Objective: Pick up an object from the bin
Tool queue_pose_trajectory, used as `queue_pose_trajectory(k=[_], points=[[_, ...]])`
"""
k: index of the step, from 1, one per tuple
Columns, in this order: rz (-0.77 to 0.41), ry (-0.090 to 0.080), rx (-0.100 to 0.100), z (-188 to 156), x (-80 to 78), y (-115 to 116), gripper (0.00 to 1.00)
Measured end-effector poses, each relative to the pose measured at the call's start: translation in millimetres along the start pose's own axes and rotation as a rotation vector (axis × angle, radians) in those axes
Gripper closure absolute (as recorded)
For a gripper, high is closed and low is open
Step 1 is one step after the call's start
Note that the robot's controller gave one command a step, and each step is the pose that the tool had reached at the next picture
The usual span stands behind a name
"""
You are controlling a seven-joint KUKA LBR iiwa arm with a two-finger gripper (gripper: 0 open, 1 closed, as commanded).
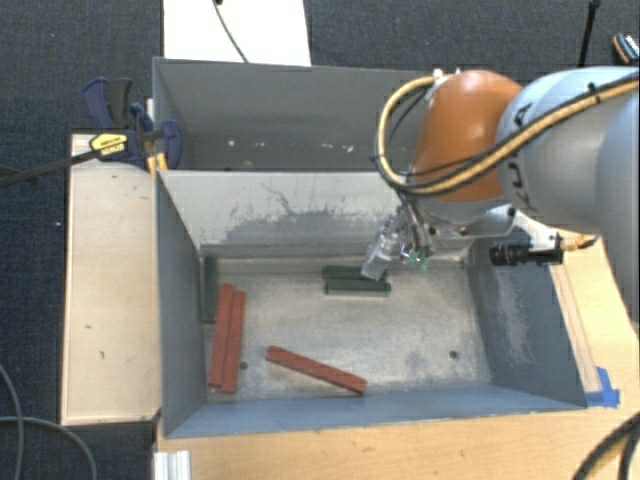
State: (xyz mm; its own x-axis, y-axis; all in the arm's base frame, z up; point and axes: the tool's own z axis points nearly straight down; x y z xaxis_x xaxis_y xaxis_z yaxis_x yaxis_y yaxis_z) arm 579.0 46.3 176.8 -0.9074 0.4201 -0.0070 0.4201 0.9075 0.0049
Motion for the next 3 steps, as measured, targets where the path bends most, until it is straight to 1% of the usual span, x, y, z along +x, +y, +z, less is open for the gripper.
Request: queue_pose_trajectory(k=[1,2,3], points=[[-0.002,0.004,0.004,3,0.6,-2,0.0],[-0.054,0.011,0.007,111,-3.7,8,0.0],[-0.056,0.006,0.004,105,-5.7,9,1.0]])
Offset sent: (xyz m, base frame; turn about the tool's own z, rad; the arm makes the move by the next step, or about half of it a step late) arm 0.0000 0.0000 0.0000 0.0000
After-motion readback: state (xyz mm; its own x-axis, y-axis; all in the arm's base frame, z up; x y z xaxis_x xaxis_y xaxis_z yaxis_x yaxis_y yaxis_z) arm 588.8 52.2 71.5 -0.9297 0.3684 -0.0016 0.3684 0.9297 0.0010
